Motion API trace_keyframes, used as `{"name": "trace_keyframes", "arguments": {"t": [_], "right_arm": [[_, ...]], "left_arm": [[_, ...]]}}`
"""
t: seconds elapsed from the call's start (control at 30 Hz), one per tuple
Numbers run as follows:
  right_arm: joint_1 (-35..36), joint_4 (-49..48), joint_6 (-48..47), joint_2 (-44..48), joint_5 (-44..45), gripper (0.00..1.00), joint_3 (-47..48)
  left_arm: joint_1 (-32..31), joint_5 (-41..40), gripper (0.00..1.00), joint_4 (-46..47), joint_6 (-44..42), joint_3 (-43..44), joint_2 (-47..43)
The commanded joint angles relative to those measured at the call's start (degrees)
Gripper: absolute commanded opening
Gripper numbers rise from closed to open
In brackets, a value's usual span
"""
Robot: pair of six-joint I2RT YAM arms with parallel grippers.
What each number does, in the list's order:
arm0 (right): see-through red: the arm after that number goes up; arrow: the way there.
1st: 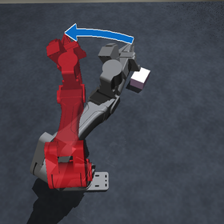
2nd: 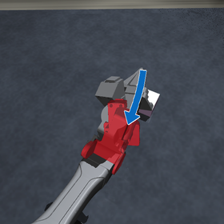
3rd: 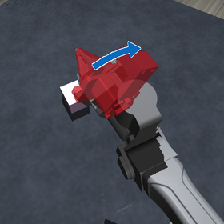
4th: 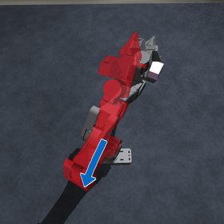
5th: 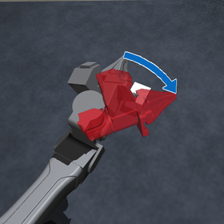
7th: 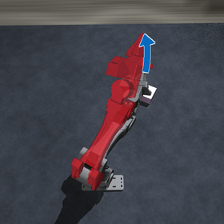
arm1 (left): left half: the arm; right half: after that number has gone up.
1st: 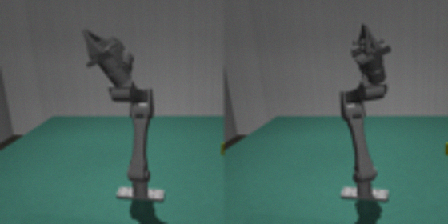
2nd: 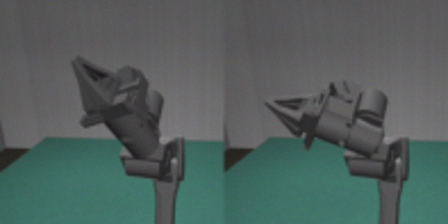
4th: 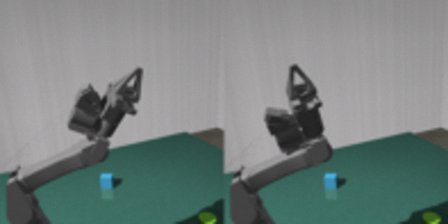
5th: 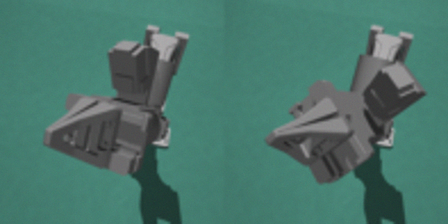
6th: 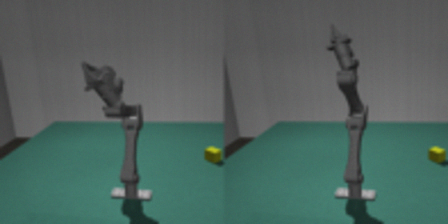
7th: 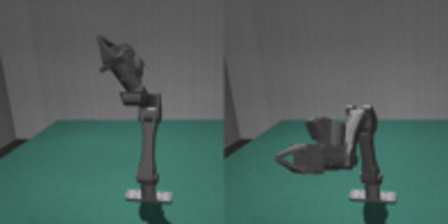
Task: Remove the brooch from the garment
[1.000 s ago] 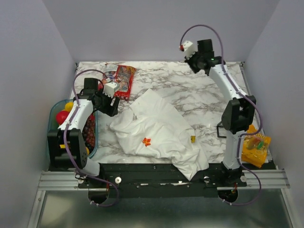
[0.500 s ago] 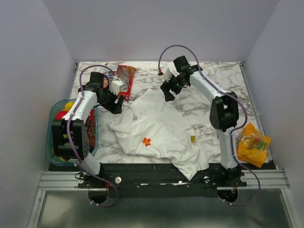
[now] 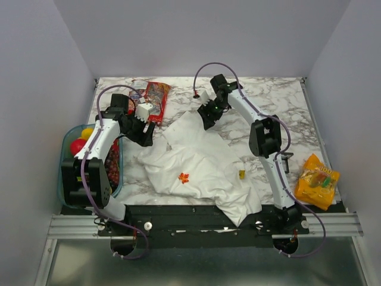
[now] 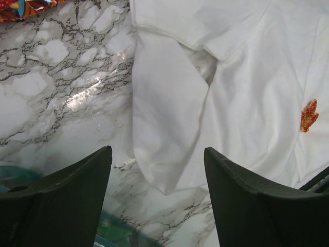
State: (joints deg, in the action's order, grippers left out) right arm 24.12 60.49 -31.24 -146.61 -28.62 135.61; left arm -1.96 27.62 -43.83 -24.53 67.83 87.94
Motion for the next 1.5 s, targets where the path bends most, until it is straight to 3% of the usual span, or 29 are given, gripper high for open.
{"name": "trace_keyframes", "arguments": {"t": [0.0, 0.23, 0.37, 0.53, 0.8, 1.0, 1.13, 1.47], "right_arm": [[1.28, 8.06, -1.09, -2.19, -0.38, 0.62, 1.16], [3.22, 9.57, 0.12, -3.42, 1.19, 0.47, -0.52], [3.04, 7.55, 0.39, -1.85, 2.69, 0.00, -0.87], [-1.52, 0.01, 4.25, 2.98, 8.75, 0.00, 1.76], [-14.87, -8.98, 4.26, 12.04, 16.57, 0.00, -3.43], [-17.70, -9.16, 3.91, 15.47, 15.80, 0.00, -6.05], [-17.70, -6.88, 2.86, 17.23, 11.23, 0.00, -5.54], [-17.70, -8.02, 0.93, 28.21, 9.11, 0.00, -14.66]], "left_arm": [[0.02, 0.69, 0.80, 0.59, 1.95, -1.91, -2.25], [0.02, 0.25, 0.80, 1.91, 2.30, -4.72, -3.83], [0.11, 0.33, 0.80, 1.91, 2.12, -4.82, -3.48], [0.11, 0.25, 0.80, 1.03, 0.98, -2.71, -1.82], [0.02, -0.11, 0.80, 0.68, -0.34, 3.00, 2.84], [-1.20, 0.25, 0.80, 0.85, -0.43, 6.87, 7.50], [-3.93, 0.07, 0.80, 5.66, 0.36, 9.76, 11.54], [-9.55, -1.42, 0.77, 18.87, 21.89, 31.38, 31.66]]}}
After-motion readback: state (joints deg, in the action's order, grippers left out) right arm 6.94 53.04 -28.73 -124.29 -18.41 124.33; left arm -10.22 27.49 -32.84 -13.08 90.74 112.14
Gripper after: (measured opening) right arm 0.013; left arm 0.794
